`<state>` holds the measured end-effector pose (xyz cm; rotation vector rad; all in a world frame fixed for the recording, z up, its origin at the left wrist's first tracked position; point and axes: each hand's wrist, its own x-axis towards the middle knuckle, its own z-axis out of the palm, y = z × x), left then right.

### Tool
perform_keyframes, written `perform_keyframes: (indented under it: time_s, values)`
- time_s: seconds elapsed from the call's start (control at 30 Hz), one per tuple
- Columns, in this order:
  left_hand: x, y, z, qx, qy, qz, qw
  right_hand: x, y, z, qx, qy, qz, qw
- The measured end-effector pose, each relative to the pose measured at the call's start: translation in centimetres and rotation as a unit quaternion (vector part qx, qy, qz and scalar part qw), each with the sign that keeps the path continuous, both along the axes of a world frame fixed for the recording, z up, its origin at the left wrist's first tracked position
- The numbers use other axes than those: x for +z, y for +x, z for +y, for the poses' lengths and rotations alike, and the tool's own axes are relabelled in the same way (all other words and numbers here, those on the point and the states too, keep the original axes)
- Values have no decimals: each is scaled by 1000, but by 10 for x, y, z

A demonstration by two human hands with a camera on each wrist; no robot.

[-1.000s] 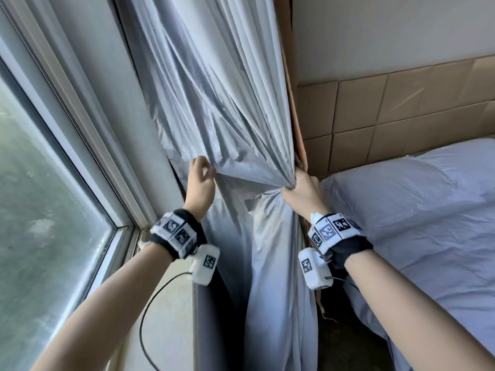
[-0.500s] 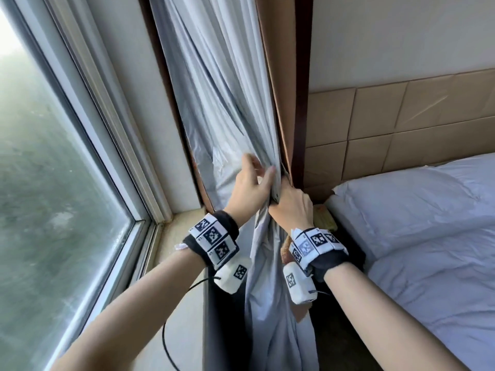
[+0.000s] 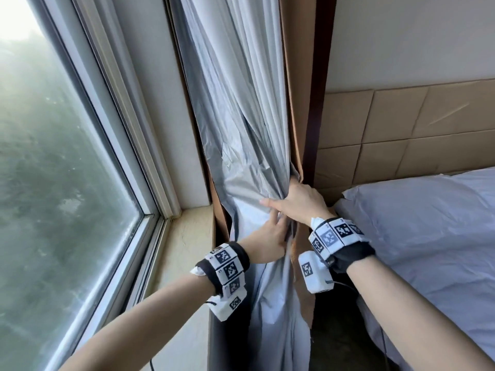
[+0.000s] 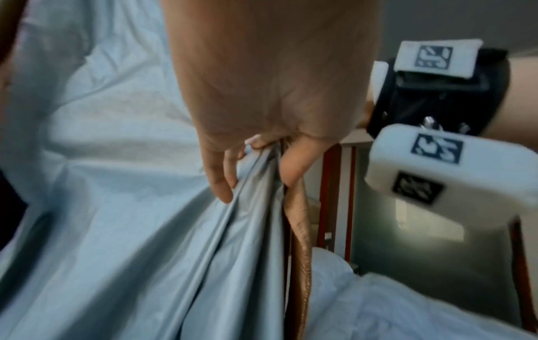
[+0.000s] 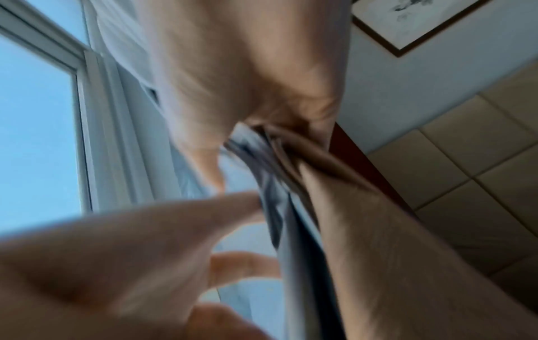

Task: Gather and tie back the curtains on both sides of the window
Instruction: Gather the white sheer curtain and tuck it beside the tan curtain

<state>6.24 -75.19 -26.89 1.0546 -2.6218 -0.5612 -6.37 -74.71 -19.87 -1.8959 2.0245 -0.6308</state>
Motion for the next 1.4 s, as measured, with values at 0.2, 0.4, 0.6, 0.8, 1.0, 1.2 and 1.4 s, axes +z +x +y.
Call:
perform_keyframes:
  time_s: [0.2,0.4,0.6,0.8,1.0,1.2,1.4]
  values:
    - [3,38,-35,68,59,203,975,-13,-8,-11,-15,-52,1,999]
    - [3,101,-117,381,59,405,829,-15,-5,-4,-13,-65,-2,998]
    - [14,111,-158,392,137,424,805,-12,-5,0,-20,-60,-4,998]
    - [14,96,-170,350,99,393,845,-10,-9,1,-29,-58,-22,998]
    - [18,80,-160,392,-47,299,869,-13,-11,1,-33,-63,-14,997]
    - [11,77,-115,395,-38,442,805,-19,-12,-5,-51,-94,24,994]
    - [14,64,-55,312,-68,436,841,-20,-4,-17,-60,-123,62,989]
